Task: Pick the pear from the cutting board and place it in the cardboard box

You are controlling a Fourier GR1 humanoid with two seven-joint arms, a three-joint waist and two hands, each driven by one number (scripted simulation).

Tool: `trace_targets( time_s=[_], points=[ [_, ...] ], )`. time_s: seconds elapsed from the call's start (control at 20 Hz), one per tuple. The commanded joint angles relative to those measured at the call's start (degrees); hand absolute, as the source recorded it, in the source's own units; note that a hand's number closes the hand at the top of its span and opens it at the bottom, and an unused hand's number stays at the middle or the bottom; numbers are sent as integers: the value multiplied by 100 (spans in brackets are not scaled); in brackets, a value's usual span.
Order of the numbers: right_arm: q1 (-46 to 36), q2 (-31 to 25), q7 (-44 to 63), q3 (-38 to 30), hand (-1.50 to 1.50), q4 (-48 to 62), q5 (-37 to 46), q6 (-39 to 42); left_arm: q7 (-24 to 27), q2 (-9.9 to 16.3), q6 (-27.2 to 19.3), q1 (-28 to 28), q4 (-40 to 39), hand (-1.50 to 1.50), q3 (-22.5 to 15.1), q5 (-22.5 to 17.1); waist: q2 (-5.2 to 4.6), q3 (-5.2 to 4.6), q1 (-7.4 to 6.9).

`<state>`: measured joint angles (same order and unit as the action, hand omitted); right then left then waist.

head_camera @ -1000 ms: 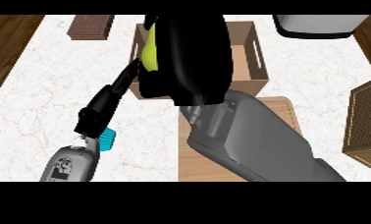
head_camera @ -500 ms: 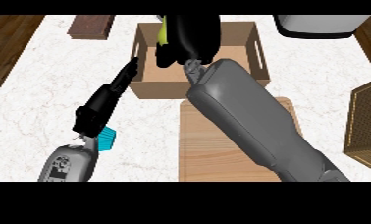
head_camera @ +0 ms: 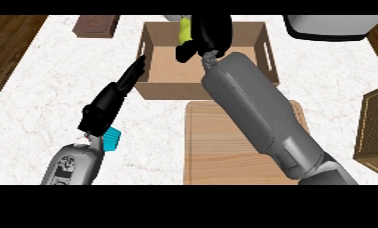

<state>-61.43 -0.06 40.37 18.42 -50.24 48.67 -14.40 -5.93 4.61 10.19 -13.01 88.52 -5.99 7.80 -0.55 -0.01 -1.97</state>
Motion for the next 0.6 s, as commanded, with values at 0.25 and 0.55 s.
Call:
trace_targets(
  time_s=[0.25,0.55],
  points=[
    [150,6,-1088,38,-150,842,-1379,-1208,82,-65,-31,50,-92,0,-13,83,11,1,9],
    [571,6,-2193,-933,-150,106,-2088,-2403,321,89,70,166,-201,0,172,-33,9,7,82]
  ],
)
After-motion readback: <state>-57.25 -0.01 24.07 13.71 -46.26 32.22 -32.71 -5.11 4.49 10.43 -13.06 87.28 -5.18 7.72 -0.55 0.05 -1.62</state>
